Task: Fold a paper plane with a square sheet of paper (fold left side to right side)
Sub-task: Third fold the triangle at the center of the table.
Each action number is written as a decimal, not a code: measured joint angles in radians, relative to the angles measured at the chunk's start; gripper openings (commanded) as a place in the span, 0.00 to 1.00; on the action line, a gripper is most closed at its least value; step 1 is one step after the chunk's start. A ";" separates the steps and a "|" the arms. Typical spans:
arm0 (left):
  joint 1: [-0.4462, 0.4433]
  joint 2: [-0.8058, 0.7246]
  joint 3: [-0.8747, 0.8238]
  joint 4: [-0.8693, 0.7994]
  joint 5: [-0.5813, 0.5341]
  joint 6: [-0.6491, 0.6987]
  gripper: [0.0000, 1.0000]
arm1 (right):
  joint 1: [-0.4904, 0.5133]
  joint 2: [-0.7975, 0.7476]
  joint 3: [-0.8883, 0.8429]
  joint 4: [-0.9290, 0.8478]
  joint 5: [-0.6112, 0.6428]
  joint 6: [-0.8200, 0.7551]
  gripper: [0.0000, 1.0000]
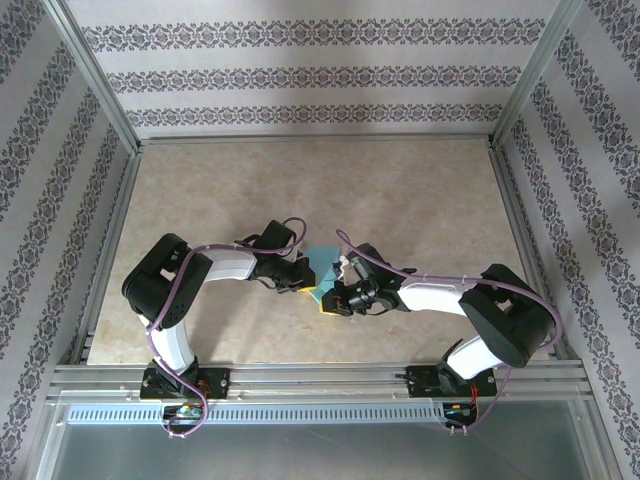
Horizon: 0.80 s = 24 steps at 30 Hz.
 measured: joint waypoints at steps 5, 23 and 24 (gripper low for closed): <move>0.000 0.000 0.000 0.000 0.000 0.000 0.00 | 0.000 0.066 0.034 -0.005 0.009 0.000 0.00; 0.000 0.002 0.003 -0.001 0.000 0.000 0.00 | -0.053 0.105 0.048 0.011 0.031 -0.001 0.00; 0.000 0.003 0.004 -0.001 0.000 0.000 0.00 | -0.053 0.109 0.048 0.011 0.031 -0.001 0.00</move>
